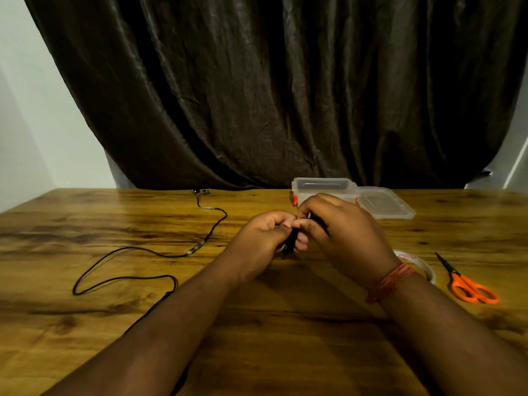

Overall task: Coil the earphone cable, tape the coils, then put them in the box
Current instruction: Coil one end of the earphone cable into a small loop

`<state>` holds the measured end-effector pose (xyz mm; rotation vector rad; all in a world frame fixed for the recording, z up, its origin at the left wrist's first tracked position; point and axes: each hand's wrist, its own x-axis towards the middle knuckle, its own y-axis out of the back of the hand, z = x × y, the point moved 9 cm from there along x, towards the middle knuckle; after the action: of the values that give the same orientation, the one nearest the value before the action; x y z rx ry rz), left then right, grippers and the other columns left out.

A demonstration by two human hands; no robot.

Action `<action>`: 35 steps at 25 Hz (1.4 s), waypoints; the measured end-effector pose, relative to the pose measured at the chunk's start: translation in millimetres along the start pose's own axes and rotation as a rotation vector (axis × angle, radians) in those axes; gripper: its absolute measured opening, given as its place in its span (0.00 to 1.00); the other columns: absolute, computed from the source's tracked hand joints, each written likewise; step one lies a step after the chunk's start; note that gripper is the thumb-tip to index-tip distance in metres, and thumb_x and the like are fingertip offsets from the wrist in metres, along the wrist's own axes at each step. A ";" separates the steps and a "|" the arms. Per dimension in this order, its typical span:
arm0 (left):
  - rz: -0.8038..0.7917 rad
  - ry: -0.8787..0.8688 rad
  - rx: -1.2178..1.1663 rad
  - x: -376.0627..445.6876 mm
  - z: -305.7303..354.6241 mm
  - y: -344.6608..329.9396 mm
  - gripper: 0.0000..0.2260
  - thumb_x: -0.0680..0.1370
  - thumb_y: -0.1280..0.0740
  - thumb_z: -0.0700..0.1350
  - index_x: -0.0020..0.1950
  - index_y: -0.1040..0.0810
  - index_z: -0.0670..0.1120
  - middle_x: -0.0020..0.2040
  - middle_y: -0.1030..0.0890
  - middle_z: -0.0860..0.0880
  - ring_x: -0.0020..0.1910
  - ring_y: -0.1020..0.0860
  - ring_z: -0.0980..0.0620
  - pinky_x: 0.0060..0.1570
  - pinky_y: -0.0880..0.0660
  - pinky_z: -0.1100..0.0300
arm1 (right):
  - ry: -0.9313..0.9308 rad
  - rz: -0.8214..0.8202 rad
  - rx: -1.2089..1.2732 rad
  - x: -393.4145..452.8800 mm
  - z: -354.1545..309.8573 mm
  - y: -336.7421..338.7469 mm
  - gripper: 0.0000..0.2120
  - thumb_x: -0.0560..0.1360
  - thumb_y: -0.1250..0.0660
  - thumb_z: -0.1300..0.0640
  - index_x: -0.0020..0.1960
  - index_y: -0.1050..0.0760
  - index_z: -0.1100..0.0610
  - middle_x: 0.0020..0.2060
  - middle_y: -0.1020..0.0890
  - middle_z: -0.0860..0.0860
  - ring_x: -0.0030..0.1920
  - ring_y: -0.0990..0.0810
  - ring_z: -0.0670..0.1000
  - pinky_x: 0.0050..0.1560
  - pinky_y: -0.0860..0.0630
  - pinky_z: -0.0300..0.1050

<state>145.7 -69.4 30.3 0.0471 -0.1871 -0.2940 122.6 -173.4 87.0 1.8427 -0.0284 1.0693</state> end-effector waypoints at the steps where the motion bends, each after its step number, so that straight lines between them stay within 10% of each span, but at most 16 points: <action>1: -0.028 0.018 -0.016 -1.0 -1.5 -2.9 0.10 0.83 0.45 0.38 0.54 0.24 0.38 0.40 0.19 0.46 0.39 0.20 0.52 0.48 0.23 0.57 | -0.013 0.008 -0.011 0.4 2.0 2.2 0.04 0.77 0.36 0.48 0.47 0.26 0.47 0.41 0.23 0.43 0.41 0.24 0.48 0.37 0.27 0.49; 12: -0.126 0.008 -0.457 -9.5 15.6 -10.5 0.11 0.81 0.45 0.36 0.51 0.24 0.37 0.37 0.24 0.45 0.35 0.24 0.51 0.40 0.21 0.59 | -0.253 0.062 0.424 0.1 29.8 -14.1 0.07 0.79 0.36 0.59 0.45 0.22 0.51 0.42 0.21 0.45 0.46 0.23 0.45 0.46 0.28 0.39; 17: -0.031 -0.039 -0.669 -4.6 18.7 2.4 0.11 0.80 0.45 0.35 0.52 0.23 0.37 0.38 0.22 0.46 0.36 0.21 0.52 0.41 0.20 0.59 | -0.446 -0.106 0.757 -10.6 24.0 -51.7 0.11 0.81 0.40 0.60 0.41 0.24 0.52 0.32 0.22 0.47 0.32 0.26 0.45 0.36 0.29 0.43; 31: 0.185 -0.055 -0.773 2.6 8.0 29.5 0.10 0.80 0.46 0.40 0.44 0.26 0.40 0.31 0.30 0.49 0.29 0.31 0.54 0.33 0.28 0.61 | -0.423 -0.282 0.782 -16.8 5.1 -72.9 0.07 0.80 0.39 0.58 0.47 0.24 0.55 0.41 0.18 0.58 0.35 0.21 0.47 0.36 0.23 0.42; 35: 0.197 -0.051 -0.702 2.6 5.8 32.5 0.11 0.80 0.46 0.41 0.41 0.28 0.42 0.30 0.33 0.50 0.28 0.34 0.54 0.30 0.32 0.62 | -0.353 -0.297 0.718 -15.6 1.6 -70.4 0.08 0.80 0.38 0.56 0.47 0.22 0.55 0.42 0.17 0.57 0.42 0.19 0.55 0.46 0.21 0.55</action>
<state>156.3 -39.2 38.8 -0.6714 -0.1300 -0.1518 145.3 -143.5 25.4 2.5586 0.4611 0.5599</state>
